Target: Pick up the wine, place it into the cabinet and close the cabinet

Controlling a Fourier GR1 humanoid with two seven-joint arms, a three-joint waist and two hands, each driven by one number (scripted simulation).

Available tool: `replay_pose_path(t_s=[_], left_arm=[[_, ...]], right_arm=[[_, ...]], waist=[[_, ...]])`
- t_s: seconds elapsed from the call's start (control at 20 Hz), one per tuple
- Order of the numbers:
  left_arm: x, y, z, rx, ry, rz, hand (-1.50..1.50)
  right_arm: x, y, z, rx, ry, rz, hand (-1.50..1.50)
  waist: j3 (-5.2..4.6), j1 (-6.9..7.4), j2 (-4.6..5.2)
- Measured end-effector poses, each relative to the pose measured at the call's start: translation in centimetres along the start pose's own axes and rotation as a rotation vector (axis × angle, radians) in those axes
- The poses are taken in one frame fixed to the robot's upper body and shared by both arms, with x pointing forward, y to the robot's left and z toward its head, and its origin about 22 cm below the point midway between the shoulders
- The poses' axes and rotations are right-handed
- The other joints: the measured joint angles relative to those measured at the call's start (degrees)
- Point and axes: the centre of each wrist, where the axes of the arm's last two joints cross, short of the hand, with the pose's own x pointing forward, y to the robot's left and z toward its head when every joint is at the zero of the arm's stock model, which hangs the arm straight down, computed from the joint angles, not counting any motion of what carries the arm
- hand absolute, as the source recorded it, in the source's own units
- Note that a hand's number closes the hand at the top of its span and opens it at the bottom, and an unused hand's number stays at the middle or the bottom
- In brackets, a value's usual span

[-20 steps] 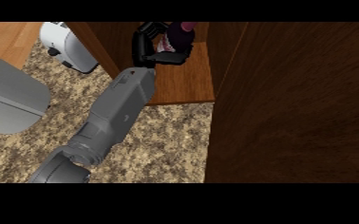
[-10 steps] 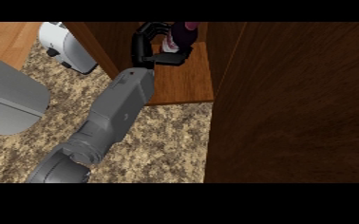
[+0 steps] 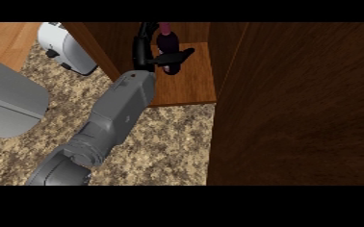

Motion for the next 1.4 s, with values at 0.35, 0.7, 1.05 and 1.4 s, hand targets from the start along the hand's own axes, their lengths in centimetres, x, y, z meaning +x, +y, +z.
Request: replay_pose_path(t_s=[0.35,0.7,1.05,1.4], left_arm=[[-1.2,0.8,0.7,0.001,-0.005,-0.071,-1.50],[-1.5,0.9,0.9,0.032,-0.022,-0.055,-1.50],[-1.9,1.0,1.4,-0.010,-0.038,-0.023,-1.50],[-1.9,1.0,1.4,-0.077,-0.060,0.017,-1.50]], right_arm=[[0.0,0.2,-0.1,0.010,-0.007,-0.011,-1.50],[0.0,0.5,-0.3,0.025,-0.011,-0.018,-1.50],[-0.2,0.5,0.0,0.024,-0.011,-0.020,-1.50],[0.1,0.5,-0.3,0.028,-0.007,-0.014,-1.50]], waist=[[-0.03,-0.60,0.31],[-0.09,-0.79,0.51],[-0.08,-0.59,0.35],[-0.12,-0.48,0.38]])
